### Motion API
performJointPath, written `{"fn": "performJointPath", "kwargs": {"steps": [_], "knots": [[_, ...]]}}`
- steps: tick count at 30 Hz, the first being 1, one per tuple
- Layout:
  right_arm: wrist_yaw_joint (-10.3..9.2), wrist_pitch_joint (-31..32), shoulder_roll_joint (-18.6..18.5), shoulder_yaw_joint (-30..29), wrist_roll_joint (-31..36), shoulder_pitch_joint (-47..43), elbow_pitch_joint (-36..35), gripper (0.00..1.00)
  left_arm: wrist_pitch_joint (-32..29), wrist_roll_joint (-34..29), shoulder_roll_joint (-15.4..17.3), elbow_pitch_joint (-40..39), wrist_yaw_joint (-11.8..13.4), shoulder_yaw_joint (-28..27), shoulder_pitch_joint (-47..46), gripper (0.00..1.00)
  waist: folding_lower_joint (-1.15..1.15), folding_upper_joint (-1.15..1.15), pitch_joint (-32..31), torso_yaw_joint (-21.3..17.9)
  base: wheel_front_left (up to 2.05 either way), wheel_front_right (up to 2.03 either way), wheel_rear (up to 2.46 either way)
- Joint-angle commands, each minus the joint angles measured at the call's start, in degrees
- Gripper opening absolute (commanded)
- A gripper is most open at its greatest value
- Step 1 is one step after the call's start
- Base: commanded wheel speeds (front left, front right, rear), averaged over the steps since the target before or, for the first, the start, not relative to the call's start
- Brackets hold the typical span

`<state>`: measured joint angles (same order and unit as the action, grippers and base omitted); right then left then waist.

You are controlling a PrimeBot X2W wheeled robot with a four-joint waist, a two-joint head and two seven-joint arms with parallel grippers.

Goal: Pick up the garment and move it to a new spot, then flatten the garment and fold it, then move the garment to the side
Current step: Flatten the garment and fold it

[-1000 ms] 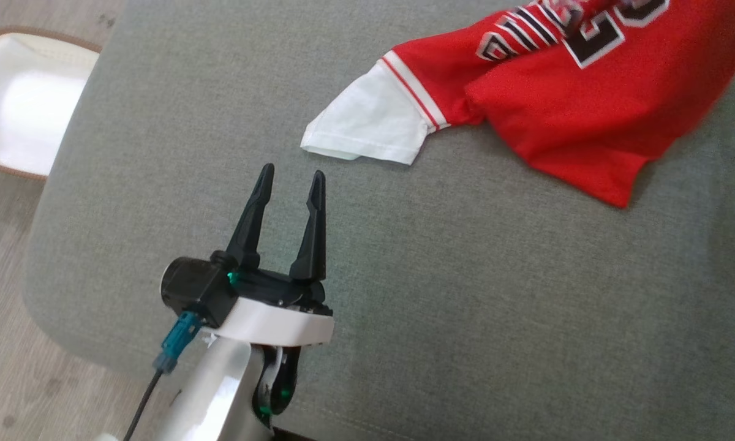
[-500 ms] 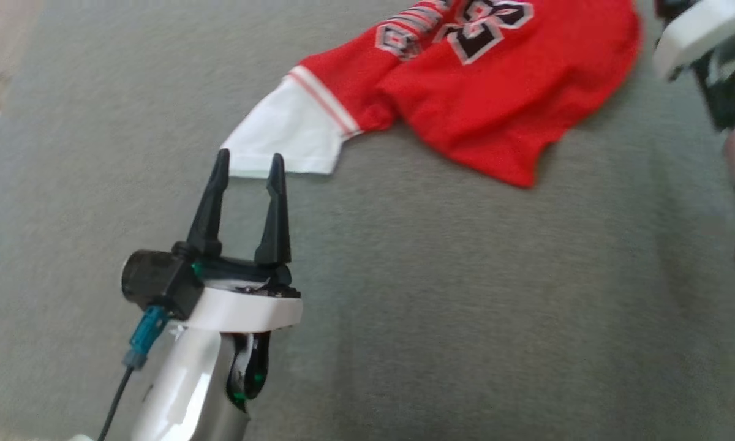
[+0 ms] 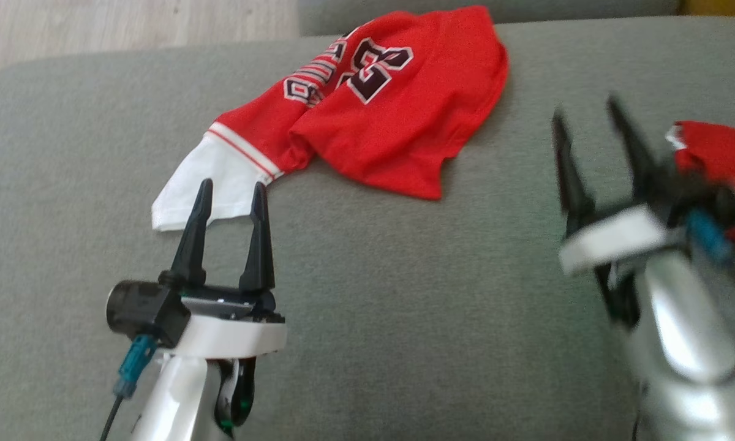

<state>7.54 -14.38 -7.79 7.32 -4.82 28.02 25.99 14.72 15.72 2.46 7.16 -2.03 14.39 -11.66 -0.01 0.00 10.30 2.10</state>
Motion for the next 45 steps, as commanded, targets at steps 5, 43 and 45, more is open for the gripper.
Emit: {"fn": "performJointPath", "kwargs": {"steps": [5, 43, 45], "knots": [[-0.05, -0.6, 4.2, -3.0, 3.7, -11.4, -9.7, 1.0, 0.3, -0.5, 0.4, -1.1, 0.2, -2.7, 1.0, 1.0, 0.01, 0.0, -2.2, -2.6, 0.0, 0.0, 0.0], [-0.05, 5.5, 2.0, 7.4, 13.9, 5.2, 19.5, 1.0, 0.3, 2.5, 0.4, 0.3, 0.4, 3.5, -4.4, 1.0, 0.01, 0.0, 7.5, 11.9, 0.0, 0.0, 0.0], [-0.05, 4.7, 2.1, 7.3, 15.2, 6.3, 20.9, 1.0, 0.3, 2.7, 0.4, 0.4, 0.6, 3.7, -4.5, 1.0, 0.01, 0.0, 7.7, 12.2, 0.0, 0.0, 0.0]]}}
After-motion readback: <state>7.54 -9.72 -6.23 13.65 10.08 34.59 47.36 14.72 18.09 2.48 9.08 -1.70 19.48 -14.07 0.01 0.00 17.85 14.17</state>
